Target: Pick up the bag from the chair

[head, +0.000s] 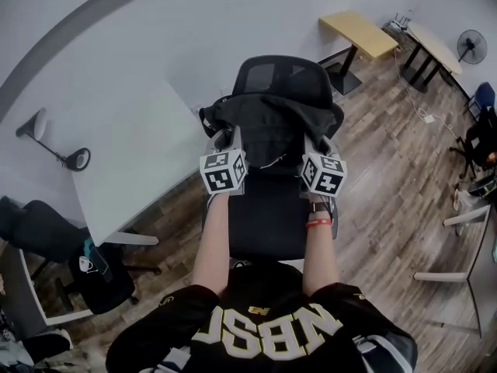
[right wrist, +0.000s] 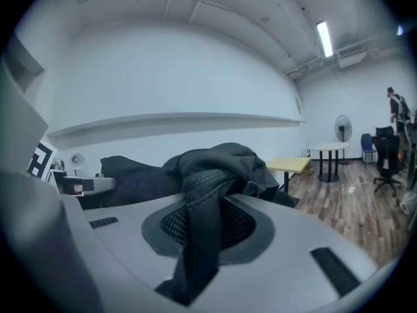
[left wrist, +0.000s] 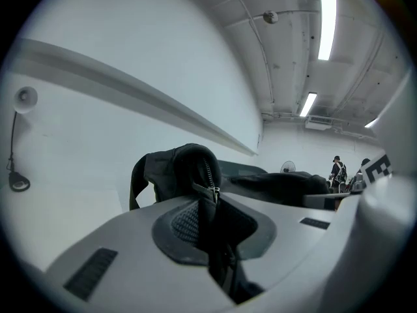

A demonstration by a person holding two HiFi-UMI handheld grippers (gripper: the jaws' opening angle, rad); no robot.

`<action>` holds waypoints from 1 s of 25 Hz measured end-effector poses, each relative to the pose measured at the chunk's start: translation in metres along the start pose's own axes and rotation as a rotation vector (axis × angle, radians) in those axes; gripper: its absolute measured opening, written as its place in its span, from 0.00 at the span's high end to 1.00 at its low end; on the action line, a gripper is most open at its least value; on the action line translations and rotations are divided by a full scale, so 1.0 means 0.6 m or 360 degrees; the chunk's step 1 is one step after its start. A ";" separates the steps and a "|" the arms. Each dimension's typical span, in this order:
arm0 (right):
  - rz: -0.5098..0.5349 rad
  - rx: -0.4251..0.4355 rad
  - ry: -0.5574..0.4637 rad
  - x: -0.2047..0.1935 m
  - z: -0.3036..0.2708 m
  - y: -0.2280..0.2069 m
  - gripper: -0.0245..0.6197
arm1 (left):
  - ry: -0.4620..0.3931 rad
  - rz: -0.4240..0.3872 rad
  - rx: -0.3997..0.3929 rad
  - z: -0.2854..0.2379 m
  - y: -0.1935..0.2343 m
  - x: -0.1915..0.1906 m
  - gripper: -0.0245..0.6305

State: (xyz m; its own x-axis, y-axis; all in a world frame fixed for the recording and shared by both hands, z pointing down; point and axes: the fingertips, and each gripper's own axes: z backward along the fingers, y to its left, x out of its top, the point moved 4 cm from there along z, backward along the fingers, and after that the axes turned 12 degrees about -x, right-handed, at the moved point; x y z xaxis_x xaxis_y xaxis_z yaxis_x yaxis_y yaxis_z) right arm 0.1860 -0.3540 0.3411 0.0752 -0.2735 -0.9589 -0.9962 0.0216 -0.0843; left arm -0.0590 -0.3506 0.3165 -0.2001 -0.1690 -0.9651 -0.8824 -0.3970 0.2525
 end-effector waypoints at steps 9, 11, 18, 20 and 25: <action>0.0044 0.0004 -0.0302 0.142 0.034 0.017 0.83 | -0.0181 -0.0332 -0.0038 0.006 -0.041 0.135 0.89; 0.0049 0.0006 -0.0360 0.164 0.044 0.021 0.83 | -0.0218 -0.0367 -0.0040 0.012 -0.048 0.157 0.89; 0.0053 -0.0011 -0.0464 0.197 0.068 0.022 0.83 | -0.0284 -0.0477 -0.0060 0.024 -0.069 0.195 0.89; 0.0054 -0.0013 -0.0463 0.195 0.071 0.018 0.83 | -0.0285 -0.0476 -0.0066 0.026 -0.072 0.192 0.89; 0.0074 -0.0010 -0.0428 0.177 0.075 0.013 0.83 | -0.0259 -0.0472 -0.0076 0.029 -0.071 0.170 0.89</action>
State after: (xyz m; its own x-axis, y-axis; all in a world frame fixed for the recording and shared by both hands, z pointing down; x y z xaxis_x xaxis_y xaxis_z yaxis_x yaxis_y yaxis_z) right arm 0.1883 -0.3395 0.2260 0.0377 -0.0073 -0.9993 -0.9990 0.0220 -0.0378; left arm -0.0493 -0.3349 0.2063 -0.0066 0.1047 -0.9945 -0.8922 -0.4497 -0.0414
